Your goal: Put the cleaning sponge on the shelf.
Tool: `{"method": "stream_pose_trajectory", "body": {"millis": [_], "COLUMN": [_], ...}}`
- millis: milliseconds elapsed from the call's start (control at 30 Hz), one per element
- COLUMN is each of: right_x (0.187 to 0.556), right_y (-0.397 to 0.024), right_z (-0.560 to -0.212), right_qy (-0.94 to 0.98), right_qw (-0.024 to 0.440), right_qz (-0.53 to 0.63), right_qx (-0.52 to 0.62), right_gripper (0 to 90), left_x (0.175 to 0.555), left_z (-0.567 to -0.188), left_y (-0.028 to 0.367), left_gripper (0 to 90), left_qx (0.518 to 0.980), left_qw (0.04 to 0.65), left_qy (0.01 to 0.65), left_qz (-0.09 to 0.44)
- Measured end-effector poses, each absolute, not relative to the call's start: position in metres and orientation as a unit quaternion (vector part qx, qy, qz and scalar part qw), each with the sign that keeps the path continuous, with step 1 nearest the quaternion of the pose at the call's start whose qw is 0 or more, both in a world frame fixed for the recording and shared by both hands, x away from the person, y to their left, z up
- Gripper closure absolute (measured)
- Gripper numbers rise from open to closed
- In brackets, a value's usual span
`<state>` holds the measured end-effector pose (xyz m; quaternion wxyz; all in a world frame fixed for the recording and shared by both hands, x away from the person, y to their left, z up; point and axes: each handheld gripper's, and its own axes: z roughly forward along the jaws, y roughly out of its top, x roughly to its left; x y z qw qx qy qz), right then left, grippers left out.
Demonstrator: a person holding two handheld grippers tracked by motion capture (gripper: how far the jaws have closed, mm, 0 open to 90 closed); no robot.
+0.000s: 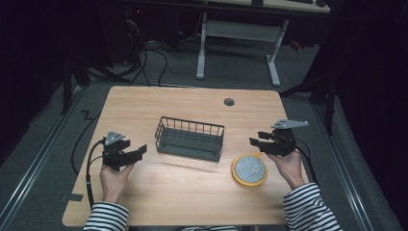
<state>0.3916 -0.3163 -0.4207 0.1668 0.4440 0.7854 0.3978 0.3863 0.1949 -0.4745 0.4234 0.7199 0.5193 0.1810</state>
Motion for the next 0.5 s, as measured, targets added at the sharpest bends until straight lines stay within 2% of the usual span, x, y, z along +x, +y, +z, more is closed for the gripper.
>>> {"method": "stream_pose_trajectory", "body": {"millis": [300, 500], "right_x": [0.367, 0.360], "right_y": [-0.345, -0.349], "right_z": [-0.449, -0.464], "right_qy": [0.765, 0.762], "right_qw": [0.165, 0.158], "right_qz": [0.396, 0.392], "right_qx": [0.480, 0.491], "right_gripper": [45.2, 44.8], "left_x": [0.374, 0.372], "left_z": [-0.512, -0.525], "left_y": [0.203, 0.204], "left_gripper": [27.7, 27.4], "left_qx": [0.717, 0.717], "left_qw": [0.392, 0.378], "left_qy": [0.549, 0.558], "left_qz": [0.176, 0.177]}}
